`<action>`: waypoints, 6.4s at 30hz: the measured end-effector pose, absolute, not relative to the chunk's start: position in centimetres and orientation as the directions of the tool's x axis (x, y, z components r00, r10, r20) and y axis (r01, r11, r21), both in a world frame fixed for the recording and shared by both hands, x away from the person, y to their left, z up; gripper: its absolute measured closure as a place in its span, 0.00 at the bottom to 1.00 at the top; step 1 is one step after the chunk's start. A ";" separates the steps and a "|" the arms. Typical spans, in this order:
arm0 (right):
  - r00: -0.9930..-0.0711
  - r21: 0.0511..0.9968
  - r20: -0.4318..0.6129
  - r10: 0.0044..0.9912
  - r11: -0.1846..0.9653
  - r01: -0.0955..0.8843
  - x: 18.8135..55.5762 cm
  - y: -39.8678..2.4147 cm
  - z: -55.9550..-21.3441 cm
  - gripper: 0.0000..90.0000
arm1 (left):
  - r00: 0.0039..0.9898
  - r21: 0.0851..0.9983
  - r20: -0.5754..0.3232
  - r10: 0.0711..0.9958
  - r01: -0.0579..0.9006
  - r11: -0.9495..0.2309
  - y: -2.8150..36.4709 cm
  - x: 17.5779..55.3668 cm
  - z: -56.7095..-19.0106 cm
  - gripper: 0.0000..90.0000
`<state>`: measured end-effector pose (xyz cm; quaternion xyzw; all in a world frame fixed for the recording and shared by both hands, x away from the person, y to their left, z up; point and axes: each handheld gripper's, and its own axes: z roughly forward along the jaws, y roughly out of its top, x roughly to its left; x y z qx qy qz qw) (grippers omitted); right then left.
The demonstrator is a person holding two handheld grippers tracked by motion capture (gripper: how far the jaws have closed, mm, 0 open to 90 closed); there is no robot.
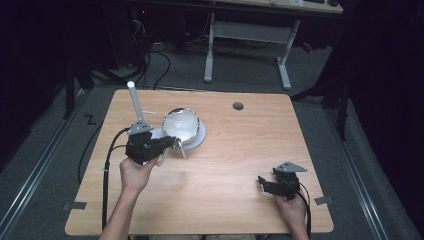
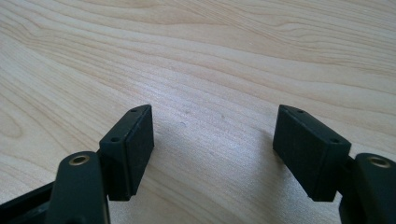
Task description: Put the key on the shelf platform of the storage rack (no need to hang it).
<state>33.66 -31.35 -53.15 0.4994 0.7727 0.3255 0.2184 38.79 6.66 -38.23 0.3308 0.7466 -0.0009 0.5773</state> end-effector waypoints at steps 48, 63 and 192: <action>-0.408 0.720 -0.018 0.913 0.295 0.628 33.7 -31.3 -53.2 0.33 | -0.182 0.423 -0.830 0.527 0.411 0.808 3.8 46.1 -38.6 0.91; -0.412 0.721 -0.018 0.911 0.298 0.626 33.6 -31.3 -53.2 0.33 | -0.226 0.428 -0.816 0.531 0.380 0.820 3.2 48.2 -40.4 0.91; -0.415 0.720 -0.017 0.910 0.299 0.626 33.6 -31.3 -53.1 0.33 | 0.497 0.817 -0.100 0.862 0.535 -0.214 14.1 41.1 -43.4 0.52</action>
